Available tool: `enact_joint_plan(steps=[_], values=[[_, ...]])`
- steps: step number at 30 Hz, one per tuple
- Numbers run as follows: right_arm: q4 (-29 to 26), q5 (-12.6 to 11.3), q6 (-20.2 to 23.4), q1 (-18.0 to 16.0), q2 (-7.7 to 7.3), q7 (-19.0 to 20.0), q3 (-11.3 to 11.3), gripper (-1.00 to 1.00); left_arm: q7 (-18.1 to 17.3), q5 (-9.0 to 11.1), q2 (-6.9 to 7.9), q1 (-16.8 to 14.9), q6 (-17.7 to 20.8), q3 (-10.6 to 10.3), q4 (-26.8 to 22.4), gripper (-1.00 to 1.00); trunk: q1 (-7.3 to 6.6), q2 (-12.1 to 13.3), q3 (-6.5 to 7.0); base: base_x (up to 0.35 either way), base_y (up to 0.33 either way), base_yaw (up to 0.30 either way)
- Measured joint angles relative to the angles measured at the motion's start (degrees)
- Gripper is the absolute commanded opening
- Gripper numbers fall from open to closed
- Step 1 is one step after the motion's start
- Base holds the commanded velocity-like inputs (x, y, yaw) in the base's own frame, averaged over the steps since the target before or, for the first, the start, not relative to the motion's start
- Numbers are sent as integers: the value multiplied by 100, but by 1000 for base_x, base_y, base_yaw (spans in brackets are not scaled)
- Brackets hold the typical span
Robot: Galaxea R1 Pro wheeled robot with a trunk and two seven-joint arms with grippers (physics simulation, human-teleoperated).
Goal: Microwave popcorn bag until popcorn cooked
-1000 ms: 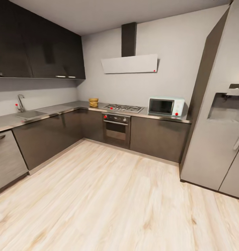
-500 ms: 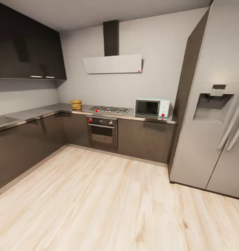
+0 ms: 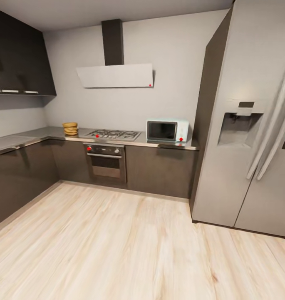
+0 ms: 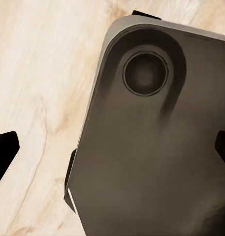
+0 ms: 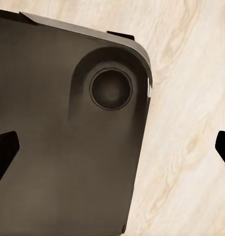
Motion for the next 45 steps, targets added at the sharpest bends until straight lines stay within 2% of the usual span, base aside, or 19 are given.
enact_joint_plan(steps=[20,28,45], values=[[0,8,-3,0,4,0,0,100,-53,-9,9,0,-1,-7,0,100,1,0,0,299,0,-2],[0,8,-9,0,3,0,4,100,-53,-7,9,0,-3,-6,-2,100,3,1,0,29,0,-29],[0,3,-10,1,-5,0,0,100,-48,1,9,0,-6,-5,-10,100,3,1,0,8,0,-234]])
